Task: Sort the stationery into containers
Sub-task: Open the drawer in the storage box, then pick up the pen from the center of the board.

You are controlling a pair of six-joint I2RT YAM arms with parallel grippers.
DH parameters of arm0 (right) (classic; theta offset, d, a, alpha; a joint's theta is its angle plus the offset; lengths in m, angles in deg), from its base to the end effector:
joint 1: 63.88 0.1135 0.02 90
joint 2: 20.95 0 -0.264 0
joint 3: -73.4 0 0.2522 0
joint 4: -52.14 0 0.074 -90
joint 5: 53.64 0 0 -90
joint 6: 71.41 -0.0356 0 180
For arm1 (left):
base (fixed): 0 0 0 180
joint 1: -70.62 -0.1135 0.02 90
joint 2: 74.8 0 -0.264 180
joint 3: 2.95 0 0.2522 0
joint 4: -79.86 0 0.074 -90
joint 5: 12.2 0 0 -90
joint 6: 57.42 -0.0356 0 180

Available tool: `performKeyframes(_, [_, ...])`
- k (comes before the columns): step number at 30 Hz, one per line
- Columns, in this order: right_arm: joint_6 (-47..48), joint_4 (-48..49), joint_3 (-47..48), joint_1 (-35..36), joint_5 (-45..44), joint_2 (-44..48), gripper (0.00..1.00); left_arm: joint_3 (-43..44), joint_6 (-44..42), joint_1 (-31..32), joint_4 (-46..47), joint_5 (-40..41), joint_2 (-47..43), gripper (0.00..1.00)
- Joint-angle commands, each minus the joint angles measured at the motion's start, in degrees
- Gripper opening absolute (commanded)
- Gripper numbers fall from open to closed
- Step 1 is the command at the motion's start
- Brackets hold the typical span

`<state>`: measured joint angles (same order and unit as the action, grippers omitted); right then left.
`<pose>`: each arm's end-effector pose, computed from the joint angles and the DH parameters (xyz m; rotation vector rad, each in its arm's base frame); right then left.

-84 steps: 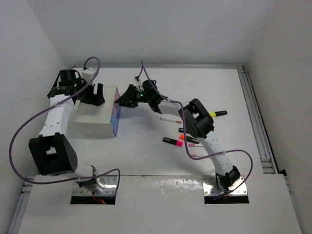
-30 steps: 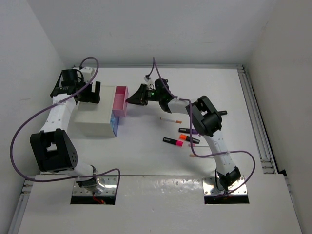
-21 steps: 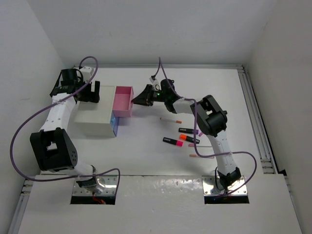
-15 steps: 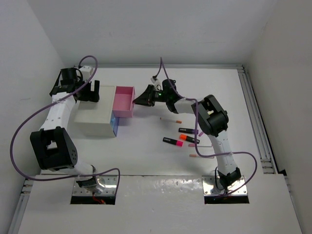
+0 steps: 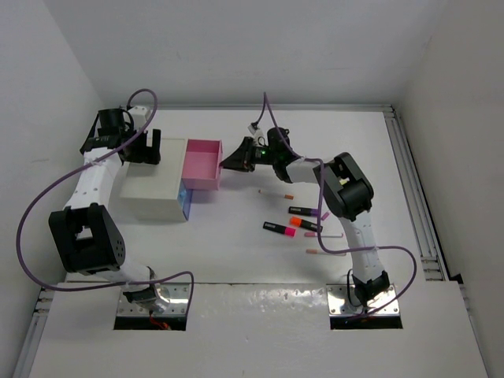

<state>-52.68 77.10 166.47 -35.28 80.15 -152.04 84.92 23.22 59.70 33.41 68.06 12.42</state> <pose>0.4178 0.2559 0.1346 0.1387 2.1889 1.8110 0.3305 0.0576 0.3018 0.0494 2.3551 -0.0292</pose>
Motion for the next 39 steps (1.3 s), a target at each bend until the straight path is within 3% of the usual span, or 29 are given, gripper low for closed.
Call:
performKeyframes(1, [3.0,-2.2,-0.9,-2.6,-0.3,2.3,0.0,-0.7,-0.4,-1.7,-4.0,3.8,2.7,0.94])
performKeyframes(3, [3.1,-2.3,-0.8,-2.9,0.0,2.2,0.01,-0.8,-0.2,-1.9,-4.0,3.7,2.7,0.94])
performKeyframes(6, [3.1,-2.6,-0.5,-3.3,0.7,2.2,0.13,-0.8,-0.3,-2.2,-3.8,3.5,2.8,0.94])
performKeyframes(7, [3.1,-2.8,-0.6,-3.3,1.0,2.2,0.3,-0.7,-0.3,-2.2,-3.7,3.0,2.8,0.94])
performKeyframes(9, [3.3,-2.9,-0.6,-3.4,1.5,2.4,0.43,-0.3,-0.4,-2.4,-3.7,2.0,2.8,0.95])
performKeyframes(14, [4.6,-4.3,-0.9,-3.6,1.8,3.6,0.51,0.5,-0.7,-2.4,-3.1,-2.3,2.5,0.97])
performKeyframes(18, [7.0,-6.8,-0.9,-4.2,2.1,5.7,0.52,2.2,-1.6,-2.3,-2.5,-11.3,0.8,0.97])
performKeyframes(22, [15.3,-18.1,2.8,-5.0,3.0,8.9,0.52,5.3,0.1,-0.1,1.7,-18.4,-2.6,0.99])
performKeyframes(25, [25.3,-28.7,5.1,-6.1,2.7,13.0,0.51,10.8,0.9,1.5,2.5,-19.4,-3.5,0.99])
performKeyframes(30, [53.7,-54.1,9.0,-7.5,-3.3,19.2,0.49,15.6,0.1,4.5,1.1,-17.3,-4.2,0.99])
performKeyframes(31, [60.7,-61.8,10.0,-8.1,-5.7,20.7,0.47,15.5,-1.1,6.0,0.8,-16.3,-4.8,0.98])
performKeyframes(36, [76.9,-81.6,10.2,-10.1,-14.9,23.8,0.39,7.4,-5.1,10.3,0.5,-12.8,-8.0,0.94])
performKeyframes(39, [82.7,-84.4,4.5,-12.4,-19.6,27.3,0.36,1.8,-6.8,13.6,1.6,-12.4,-12.0,0.93])
